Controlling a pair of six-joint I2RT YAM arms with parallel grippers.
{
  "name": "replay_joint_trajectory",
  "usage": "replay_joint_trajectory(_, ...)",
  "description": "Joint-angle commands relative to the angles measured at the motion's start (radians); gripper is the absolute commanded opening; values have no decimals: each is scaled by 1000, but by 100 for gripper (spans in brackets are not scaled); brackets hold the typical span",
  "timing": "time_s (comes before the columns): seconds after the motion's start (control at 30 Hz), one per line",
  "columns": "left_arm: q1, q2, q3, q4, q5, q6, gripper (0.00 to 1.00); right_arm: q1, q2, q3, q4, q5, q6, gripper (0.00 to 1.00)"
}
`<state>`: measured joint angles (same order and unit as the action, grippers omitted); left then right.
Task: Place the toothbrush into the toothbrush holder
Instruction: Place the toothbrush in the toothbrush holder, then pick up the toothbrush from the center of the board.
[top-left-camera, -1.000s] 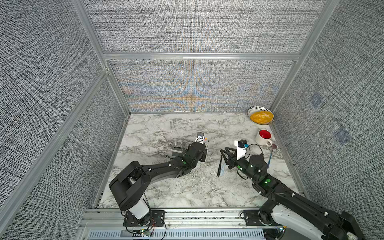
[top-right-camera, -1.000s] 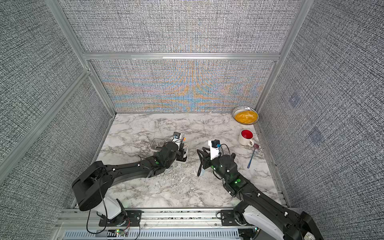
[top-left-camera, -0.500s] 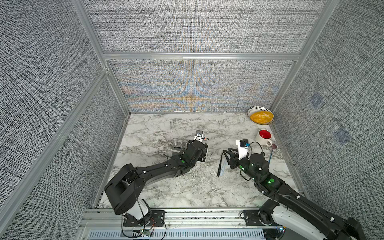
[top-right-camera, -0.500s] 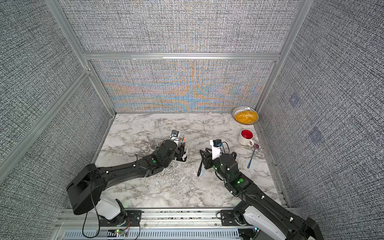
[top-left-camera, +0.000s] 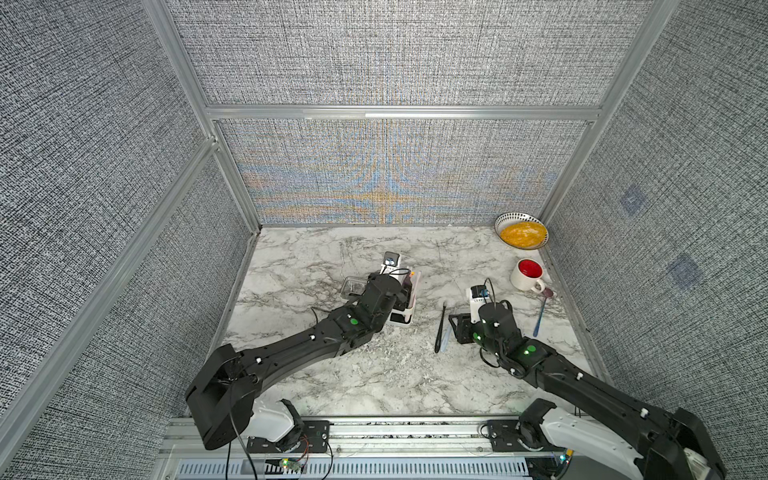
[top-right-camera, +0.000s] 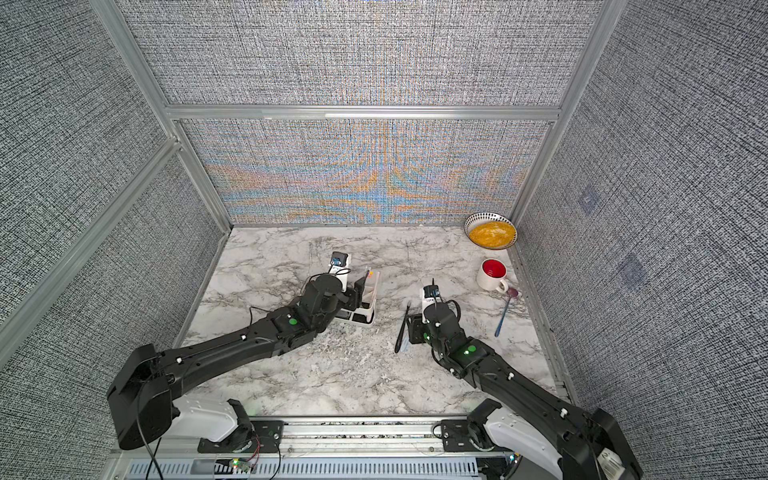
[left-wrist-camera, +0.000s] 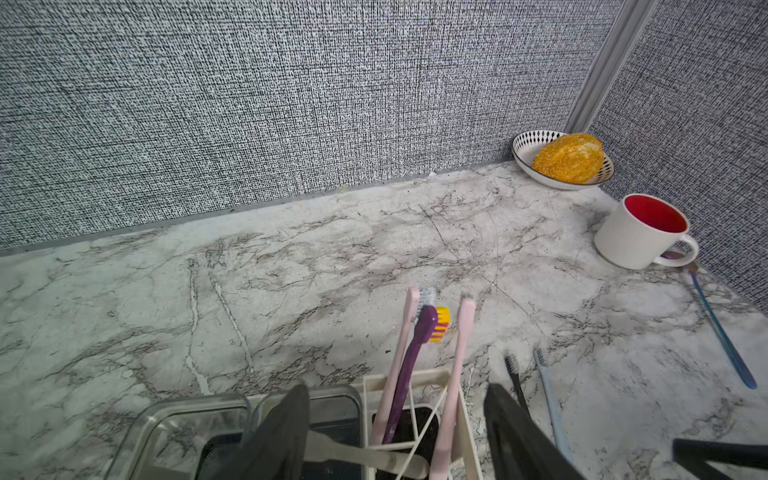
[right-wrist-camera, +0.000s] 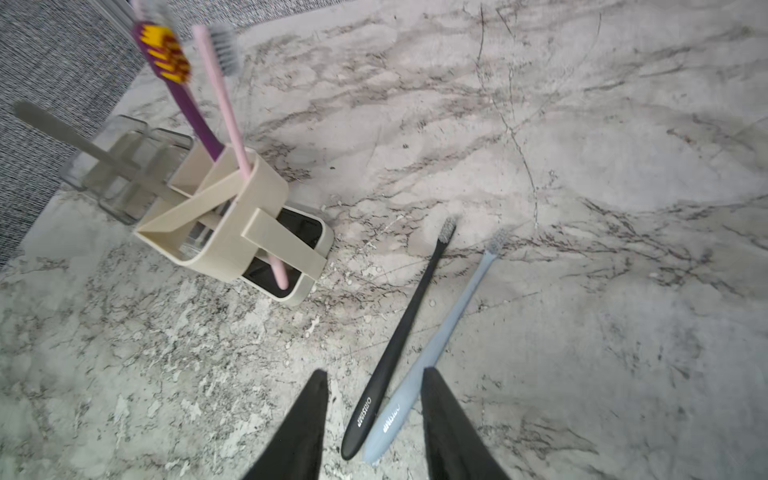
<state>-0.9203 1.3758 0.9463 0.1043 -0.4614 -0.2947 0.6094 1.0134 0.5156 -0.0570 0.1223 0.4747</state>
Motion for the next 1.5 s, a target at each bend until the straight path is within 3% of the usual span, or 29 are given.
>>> replay_joint_trajectory(0.0,1,-46,11,-55,-40,12,69,-18,80,33,-42,9,61,40)
replay_joint_trajectory(0.23,3,-113,43,-191,-180,-21,69,-58,286,112,-74,-49,97,40)
replay_joint_trajectory(0.57,20,-196,-3,-245,-226,-27,69,-83,470,210,-142,-24,77,40)
replay_joint_trajectory(0.83,68,-218,-7,-283,-179,-47,75,-99,559,257,-186,-16,61,39)
replay_joint_trajectory(1.07,112,-225,-22,-304,-146,-61,78,-99,611,274,-183,-7,52,23)
replay_joint_trajectory(1.2,185,-220,-47,-304,-70,-116,79,-99,609,271,-183,2,45,16)
replay_joint_trajectory(1.47,293,-163,-14,-317,60,-149,79,-100,541,241,-142,9,33,13)
